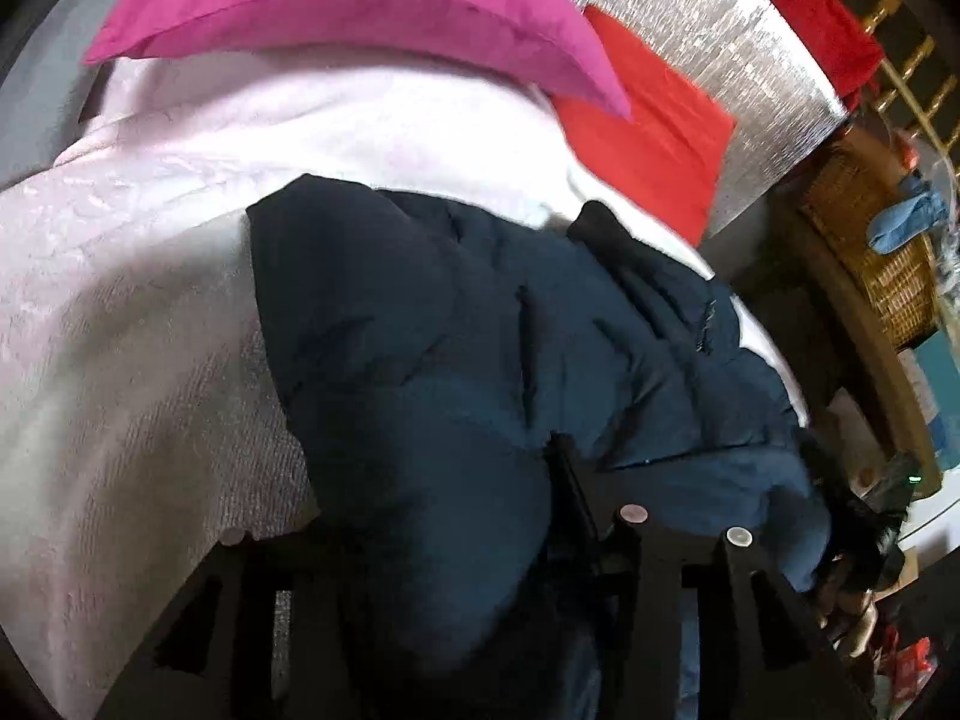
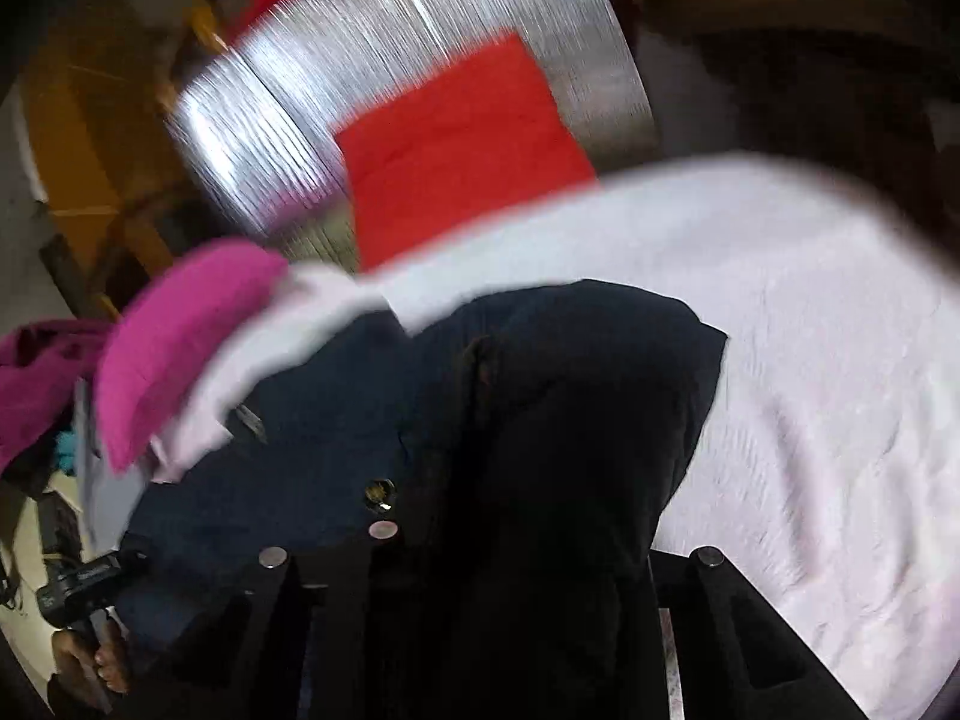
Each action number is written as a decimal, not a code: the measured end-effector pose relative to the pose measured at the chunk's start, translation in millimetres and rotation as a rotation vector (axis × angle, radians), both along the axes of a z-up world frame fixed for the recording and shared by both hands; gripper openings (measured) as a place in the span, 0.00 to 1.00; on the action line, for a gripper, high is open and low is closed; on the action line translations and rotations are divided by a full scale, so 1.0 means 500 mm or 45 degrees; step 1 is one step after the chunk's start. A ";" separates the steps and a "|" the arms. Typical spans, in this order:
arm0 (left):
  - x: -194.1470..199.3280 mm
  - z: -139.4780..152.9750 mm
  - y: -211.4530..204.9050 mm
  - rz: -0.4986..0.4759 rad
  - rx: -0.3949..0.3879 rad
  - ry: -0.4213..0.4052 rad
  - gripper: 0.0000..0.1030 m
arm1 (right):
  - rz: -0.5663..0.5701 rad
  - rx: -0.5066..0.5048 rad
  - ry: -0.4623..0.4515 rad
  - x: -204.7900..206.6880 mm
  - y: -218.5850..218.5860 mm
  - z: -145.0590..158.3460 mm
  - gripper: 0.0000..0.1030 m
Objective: Fold large clothes
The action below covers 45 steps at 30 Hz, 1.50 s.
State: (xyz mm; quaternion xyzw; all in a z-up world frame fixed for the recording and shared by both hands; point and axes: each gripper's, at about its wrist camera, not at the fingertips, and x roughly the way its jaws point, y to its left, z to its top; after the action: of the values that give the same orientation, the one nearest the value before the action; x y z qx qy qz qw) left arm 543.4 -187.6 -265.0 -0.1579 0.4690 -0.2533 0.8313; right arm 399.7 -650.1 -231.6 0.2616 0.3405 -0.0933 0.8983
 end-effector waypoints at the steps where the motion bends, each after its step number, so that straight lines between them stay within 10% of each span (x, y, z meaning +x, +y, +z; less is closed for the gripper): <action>1: -0.005 0.005 -0.001 -0.002 0.020 -0.001 0.47 | -0.015 0.037 -0.006 -0.007 -0.010 0.004 0.36; 5: -0.046 0.030 0.006 0.031 0.131 -0.006 0.65 | -0.088 0.111 0.038 -0.037 -0.019 0.019 0.77; 25: -0.499 0.048 0.219 0.089 0.324 0.055 0.70 | 0.083 0.280 0.064 -0.527 0.086 0.030 0.77; 34: -0.618 0.015 0.247 -0.003 0.229 0.161 0.67 | 0.157 0.506 0.072 -0.642 0.112 -0.007 0.54; 39: -0.651 0.015 0.267 -0.002 0.231 0.135 0.40 | 0.292 0.541 0.042 -0.655 0.161 0.002 0.38; 45: -0.625 -0.002 0.262 0.037 0.249 0.200 0.52 | 0.275 0.451 0.164 -0.643 0.180 -0.015 0.38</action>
State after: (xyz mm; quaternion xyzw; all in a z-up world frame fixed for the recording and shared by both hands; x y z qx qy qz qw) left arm 230.7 -56.7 -266.1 -0.1020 0.5527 -0.1810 0.8071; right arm 78.0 -560.1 -239.0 0.3711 0.4343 0.0482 0.8194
